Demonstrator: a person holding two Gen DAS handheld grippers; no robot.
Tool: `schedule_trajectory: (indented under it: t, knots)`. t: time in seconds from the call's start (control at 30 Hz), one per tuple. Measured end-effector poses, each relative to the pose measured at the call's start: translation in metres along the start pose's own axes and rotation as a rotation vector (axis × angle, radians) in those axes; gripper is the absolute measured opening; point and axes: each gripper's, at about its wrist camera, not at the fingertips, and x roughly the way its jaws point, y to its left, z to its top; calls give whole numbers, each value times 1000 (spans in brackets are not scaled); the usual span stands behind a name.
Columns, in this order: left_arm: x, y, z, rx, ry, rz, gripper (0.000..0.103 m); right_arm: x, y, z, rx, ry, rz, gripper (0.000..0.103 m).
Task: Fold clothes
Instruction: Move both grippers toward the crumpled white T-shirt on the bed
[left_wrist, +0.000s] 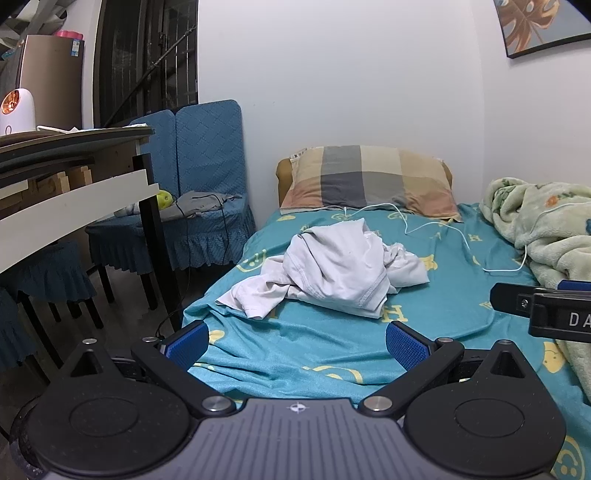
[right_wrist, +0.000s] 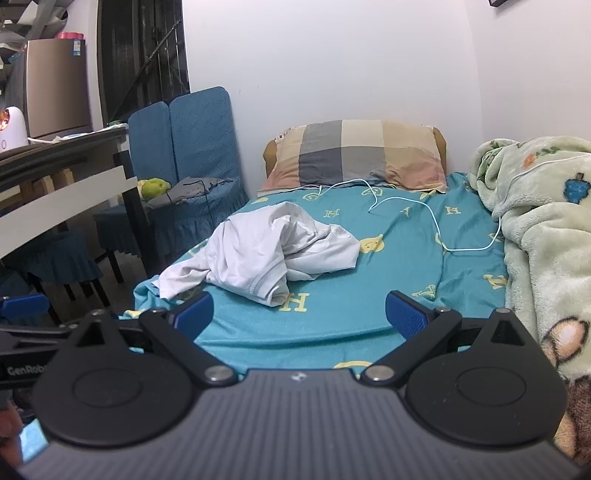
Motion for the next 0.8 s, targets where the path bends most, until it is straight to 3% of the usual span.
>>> schedule_trajectory:
  t: [0.8]
  knots:
    - [10,0,-2,-13,24,10,103,-8,-16,15,70,-65,-14,101]
